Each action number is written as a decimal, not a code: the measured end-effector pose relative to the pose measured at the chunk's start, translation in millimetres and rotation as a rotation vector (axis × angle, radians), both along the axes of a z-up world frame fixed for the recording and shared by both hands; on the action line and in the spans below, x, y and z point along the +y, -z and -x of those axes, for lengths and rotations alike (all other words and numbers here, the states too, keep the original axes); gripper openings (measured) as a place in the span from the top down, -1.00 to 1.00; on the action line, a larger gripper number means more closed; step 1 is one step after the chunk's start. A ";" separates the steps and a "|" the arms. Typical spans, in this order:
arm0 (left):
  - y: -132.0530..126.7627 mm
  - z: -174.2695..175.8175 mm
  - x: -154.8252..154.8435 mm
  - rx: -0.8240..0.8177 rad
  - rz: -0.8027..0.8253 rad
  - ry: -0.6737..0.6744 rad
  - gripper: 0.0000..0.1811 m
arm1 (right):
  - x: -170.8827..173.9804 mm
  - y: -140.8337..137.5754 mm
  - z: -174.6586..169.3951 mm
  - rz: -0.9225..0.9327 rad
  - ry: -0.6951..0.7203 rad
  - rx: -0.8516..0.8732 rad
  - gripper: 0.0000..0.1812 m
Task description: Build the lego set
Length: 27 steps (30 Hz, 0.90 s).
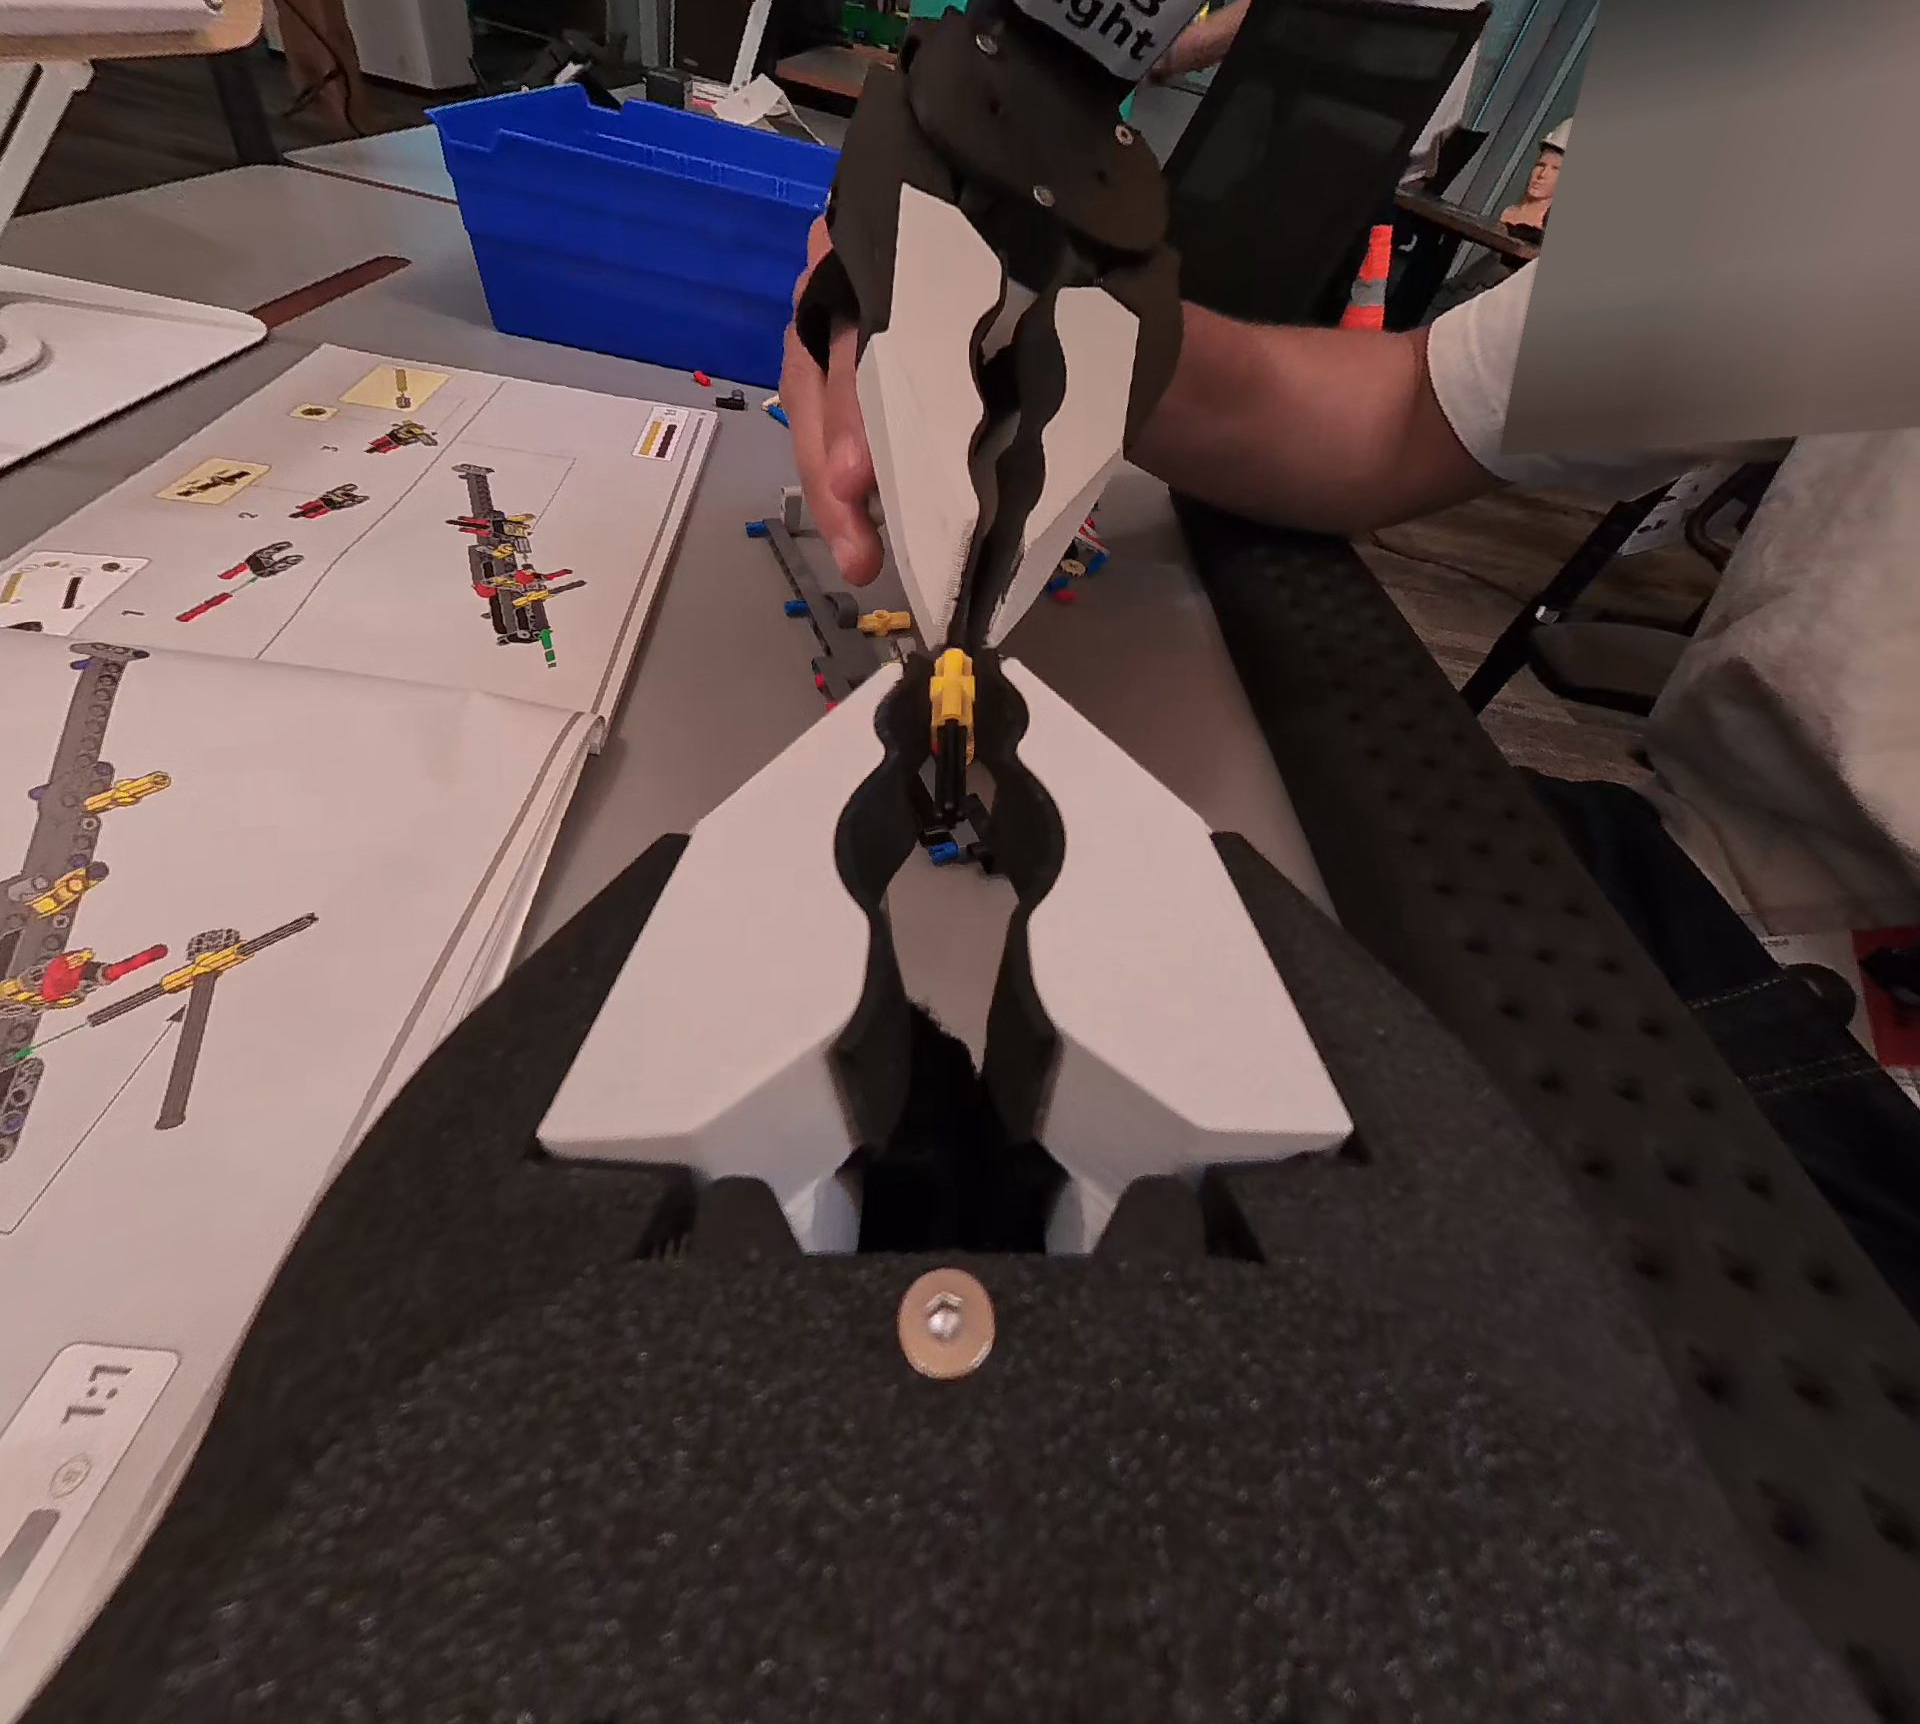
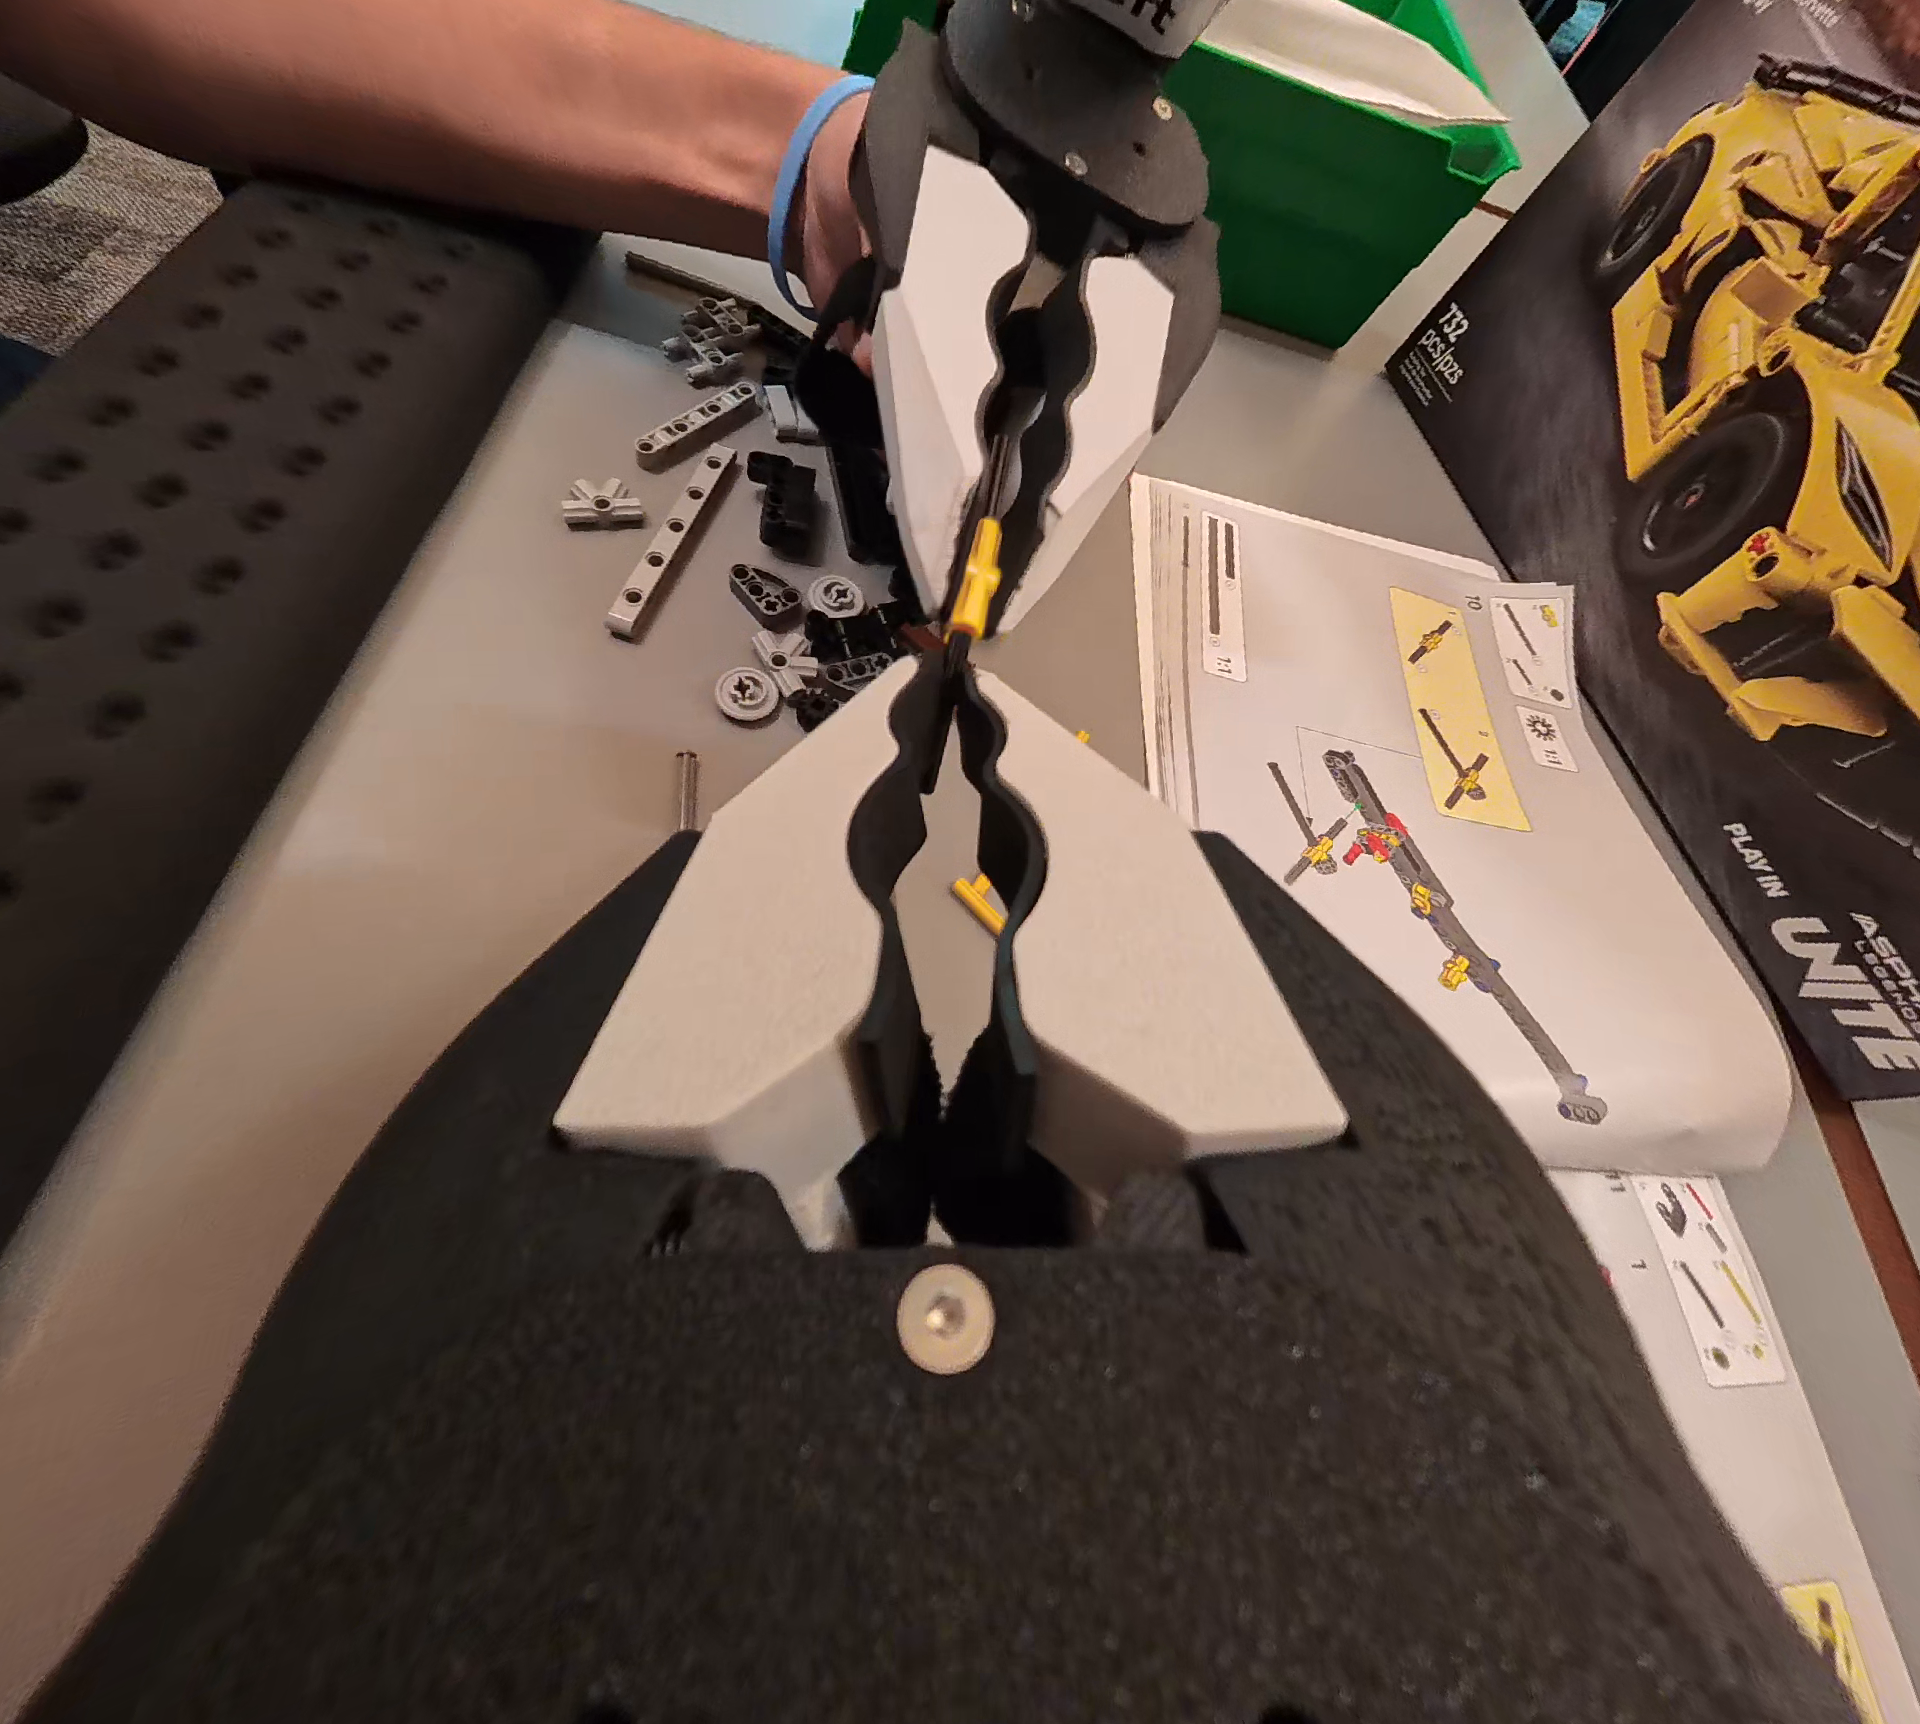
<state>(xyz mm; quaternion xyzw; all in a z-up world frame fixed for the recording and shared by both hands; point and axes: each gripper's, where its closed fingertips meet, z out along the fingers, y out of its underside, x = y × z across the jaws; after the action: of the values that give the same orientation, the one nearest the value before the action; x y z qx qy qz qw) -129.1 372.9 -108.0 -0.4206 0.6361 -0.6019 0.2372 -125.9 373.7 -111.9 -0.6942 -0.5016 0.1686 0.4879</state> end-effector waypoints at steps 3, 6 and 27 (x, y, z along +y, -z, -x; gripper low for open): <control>3.1 -0.8 -1.9 0.012 -0.010 0.007 0.94 | -0.6 1.3 -0.5 0.008 -0.002 -0.001 0.98; 3.1 -0.7 -3.2 0.013 -0.011 0.013 0.94 | -2.0 4.2 1.0 0.021 -0.009 -0.008 0.98; 43.6 7.6 -7.4 0.206 -0.199 0.009 0.94 | -5.7 42.5 7.6 0.179 -0.023 -0.063 0.98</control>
<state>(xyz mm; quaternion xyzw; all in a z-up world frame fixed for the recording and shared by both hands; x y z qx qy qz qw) -136.8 365.6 -151.6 -0.4517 0.7155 -0.4905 0.2084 -133.4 368.0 -154.4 -0.7342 -0.5075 0.1965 0.4059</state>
